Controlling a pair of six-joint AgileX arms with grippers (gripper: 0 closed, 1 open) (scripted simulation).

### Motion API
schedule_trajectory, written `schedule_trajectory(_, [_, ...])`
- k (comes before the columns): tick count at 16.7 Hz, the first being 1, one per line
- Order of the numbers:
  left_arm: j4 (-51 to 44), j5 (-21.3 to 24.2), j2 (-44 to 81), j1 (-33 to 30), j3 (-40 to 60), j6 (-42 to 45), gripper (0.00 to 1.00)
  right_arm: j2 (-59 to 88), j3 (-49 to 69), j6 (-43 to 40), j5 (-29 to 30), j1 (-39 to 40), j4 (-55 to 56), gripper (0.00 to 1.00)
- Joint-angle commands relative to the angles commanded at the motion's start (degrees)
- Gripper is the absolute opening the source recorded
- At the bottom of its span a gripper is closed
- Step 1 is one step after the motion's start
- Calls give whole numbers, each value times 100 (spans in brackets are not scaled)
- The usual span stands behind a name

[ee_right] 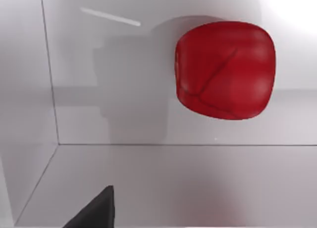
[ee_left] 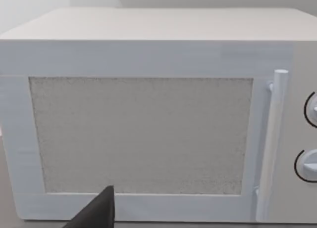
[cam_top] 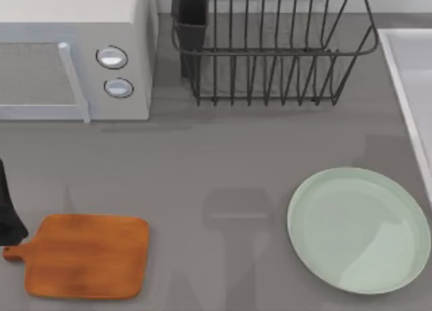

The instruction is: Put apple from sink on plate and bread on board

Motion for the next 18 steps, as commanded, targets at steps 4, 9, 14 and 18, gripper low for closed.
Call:
schedule_trajectory(4, [0, 0, 0, 0, 0, 0, 100, 25, 18, -3, 0, -4, -13, 100])
schedule_trajectory(9, [0, 0, 0, 0, 0, 0, 100, 318, -163, 6, 3, 23, 401, 100])
schedule_trajectory(14, [0, 0, 0, 0, 0, 0, 100, 1249, -670, 19, 11, 11, 2004, 100])
schedule_trajectory(18, [0, 0, 0, 0, 0, 0, 100, 1836, -1013, 29, 16, 6, 2856, 100])
